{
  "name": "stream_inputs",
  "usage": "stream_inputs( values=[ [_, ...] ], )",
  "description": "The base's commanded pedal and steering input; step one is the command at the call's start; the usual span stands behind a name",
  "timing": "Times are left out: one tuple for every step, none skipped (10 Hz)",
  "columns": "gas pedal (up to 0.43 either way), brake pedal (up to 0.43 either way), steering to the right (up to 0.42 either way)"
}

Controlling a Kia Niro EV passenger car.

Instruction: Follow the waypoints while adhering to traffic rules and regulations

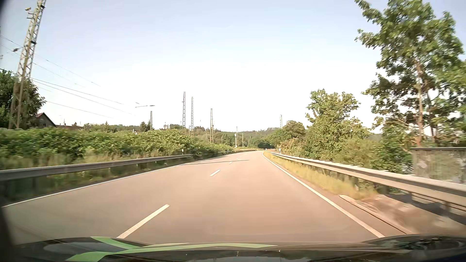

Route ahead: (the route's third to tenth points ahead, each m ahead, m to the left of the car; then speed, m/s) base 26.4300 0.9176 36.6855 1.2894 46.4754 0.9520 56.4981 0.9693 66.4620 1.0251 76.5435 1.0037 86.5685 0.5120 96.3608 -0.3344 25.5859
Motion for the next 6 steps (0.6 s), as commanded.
stream_inputs(
  values=[
    [0.000, 0.000, 0.001],
    [0.000, 0.000, 0.002],
    [0.000, 0.000, 0.001],
    [0.000, 0.000, 0.001],
    [0.000, 0.000, 0.002],
    [0.000, 0.000, 0.002]
  ],
)
